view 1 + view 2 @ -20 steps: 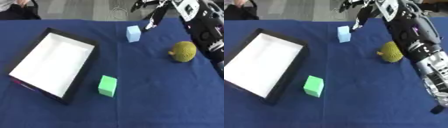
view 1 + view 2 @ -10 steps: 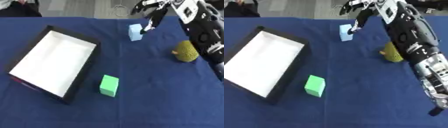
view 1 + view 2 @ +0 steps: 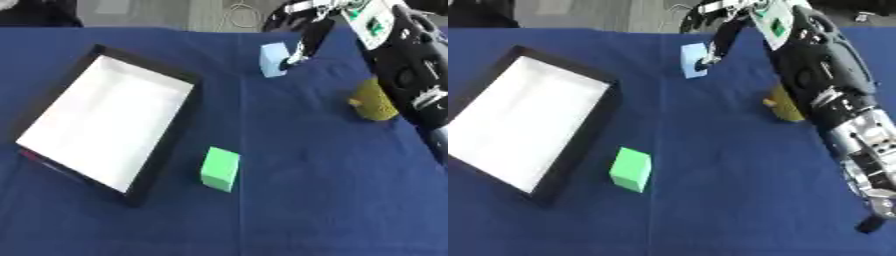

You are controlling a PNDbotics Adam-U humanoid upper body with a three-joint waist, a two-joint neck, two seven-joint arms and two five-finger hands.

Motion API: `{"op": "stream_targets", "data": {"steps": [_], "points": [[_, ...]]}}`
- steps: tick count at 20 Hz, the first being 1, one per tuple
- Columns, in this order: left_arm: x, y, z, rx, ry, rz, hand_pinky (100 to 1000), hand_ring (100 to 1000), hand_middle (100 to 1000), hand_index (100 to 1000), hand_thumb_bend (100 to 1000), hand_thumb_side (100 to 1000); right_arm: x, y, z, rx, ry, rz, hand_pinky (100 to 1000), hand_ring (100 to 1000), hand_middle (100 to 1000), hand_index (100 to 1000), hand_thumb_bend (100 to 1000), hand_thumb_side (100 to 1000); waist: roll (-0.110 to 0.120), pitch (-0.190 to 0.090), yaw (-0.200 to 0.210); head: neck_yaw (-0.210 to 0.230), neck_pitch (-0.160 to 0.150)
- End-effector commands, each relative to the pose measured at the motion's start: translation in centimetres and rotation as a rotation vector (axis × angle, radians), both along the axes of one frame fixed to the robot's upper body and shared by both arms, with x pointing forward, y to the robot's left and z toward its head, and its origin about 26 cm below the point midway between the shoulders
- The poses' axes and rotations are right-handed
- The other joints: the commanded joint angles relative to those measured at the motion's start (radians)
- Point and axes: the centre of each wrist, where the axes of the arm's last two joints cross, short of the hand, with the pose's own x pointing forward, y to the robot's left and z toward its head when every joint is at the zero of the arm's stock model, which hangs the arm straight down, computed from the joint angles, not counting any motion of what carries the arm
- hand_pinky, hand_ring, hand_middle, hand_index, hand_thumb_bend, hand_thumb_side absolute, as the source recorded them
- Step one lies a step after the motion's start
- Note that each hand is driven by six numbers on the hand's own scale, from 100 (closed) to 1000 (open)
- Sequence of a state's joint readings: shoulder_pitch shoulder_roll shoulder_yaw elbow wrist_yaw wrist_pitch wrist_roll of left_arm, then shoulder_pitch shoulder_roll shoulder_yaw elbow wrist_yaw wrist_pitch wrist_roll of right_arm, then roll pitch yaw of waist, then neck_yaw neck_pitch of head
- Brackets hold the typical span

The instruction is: Pick up objects on the table and place them in the box.

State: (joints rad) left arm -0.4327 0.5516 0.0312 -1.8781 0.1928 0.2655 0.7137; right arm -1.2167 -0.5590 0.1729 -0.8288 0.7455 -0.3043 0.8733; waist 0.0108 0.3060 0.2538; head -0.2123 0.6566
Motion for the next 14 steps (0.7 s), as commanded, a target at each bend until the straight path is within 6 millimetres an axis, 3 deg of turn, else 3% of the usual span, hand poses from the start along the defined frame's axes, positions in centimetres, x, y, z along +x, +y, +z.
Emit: {"op": "stream_targets", "data": {"steps": [1, 14], "points": [[-0.34, 0.18, 1.11, 0.005, -0.041, 0.002, 653, 791, 873, 900, 638, 611, -0.25, -0.31, 1.31, -0.015, -0.033, 0.005, 942, 941, 880, 897, 497, 254, -0.009, -0.002, 0.003, 0.0, -0.004], [-0.46, 0.17, 1.1, -0.001, -0.047, 0.003, 652, 788, 870, 896, 632, 615, -0.17, -0.89, 1.04, -0.002, -0.081, -0.051, 935, 922, 856, 889, 477, 266, -0.014, 0.024, 0.015, -0.004, -0.025]]}}
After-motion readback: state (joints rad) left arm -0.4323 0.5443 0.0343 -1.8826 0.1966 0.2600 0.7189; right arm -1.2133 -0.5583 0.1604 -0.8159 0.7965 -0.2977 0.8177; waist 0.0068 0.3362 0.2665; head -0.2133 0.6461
